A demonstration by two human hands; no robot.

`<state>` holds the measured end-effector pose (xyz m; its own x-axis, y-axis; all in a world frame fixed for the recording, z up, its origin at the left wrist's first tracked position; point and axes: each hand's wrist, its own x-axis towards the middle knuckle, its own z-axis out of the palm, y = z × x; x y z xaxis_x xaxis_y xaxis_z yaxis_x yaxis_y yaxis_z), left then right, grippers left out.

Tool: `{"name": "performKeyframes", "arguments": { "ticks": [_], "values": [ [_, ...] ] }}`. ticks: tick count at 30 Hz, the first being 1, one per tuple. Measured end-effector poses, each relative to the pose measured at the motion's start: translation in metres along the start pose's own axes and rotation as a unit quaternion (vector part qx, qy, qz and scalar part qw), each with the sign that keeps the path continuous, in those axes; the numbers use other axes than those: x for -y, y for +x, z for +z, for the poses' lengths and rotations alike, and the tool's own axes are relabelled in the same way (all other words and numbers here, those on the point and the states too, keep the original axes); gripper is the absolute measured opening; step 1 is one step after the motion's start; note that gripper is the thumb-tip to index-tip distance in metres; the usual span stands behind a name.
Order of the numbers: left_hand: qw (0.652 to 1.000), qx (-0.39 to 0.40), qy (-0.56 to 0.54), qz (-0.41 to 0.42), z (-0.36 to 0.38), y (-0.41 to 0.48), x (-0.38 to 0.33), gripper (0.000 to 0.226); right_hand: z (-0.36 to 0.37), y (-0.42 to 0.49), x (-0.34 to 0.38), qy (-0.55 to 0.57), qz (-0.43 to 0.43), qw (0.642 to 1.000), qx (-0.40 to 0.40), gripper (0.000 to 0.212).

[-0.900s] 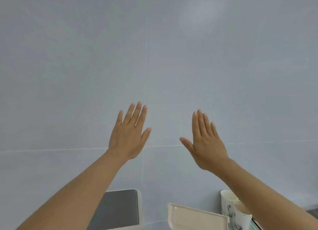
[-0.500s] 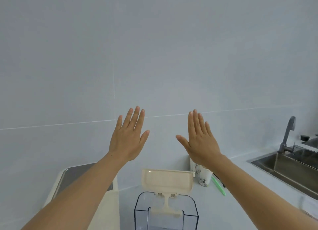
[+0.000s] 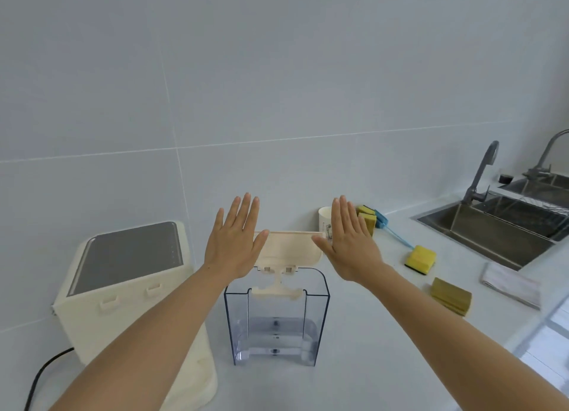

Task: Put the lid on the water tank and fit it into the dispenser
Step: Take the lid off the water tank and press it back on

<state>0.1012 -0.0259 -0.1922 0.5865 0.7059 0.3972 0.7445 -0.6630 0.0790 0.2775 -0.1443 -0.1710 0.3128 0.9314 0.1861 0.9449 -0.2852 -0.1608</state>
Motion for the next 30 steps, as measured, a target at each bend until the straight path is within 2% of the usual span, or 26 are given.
{"name": "performKeyframes", "arguments": {
  "ticks": [5,9,11,15,18,23,30],
  "values": [
    [0.998,0.054,-0.019,-0.031,0.025,-0.016,0.001,0.074,0.031,-0.006,-0.003,0.009,0.007,0.999,0.034,0.079],
    [0.994,0.094,-0.014,-0.052,0.039,-0.024,0.003,0.074,0.047,-0.007,-0.002,0.02,0.016,0.998,0.061,0.09],
    [0.992,0.103,-0.023,-0.063,0.041,-0.025,0.004,0.067,0.051,-0.006,-0.002,0.029,0.017,0.997,0.066,0.081],
    [0.979,0.1,-0.122,-0.126,0.039,-0.018,0.008,0.065,0.054,0.0,0.0,0.065,0.02,0.993,0.091,0.079],
    [0.95,0.12,-0.215,-0.194,0.035,-0.01,0.01,0.068,0.055,0.007,0.002,0.133,0.031,0.985,0.101,0.079],
    [0.897,0.156,-0.301,-0.284,0.034,0.006,0.019,0.066,0.053,0.02,0.007,0.292,0.081,0.948,0.1,0.081],
    [0.893,0.139,-0.324,-0.279,0.03,0.014,0.019,0.046,0.049,0.025,0.008,0.409,0.16,0.89,0.12,0.076]
  ]
}}
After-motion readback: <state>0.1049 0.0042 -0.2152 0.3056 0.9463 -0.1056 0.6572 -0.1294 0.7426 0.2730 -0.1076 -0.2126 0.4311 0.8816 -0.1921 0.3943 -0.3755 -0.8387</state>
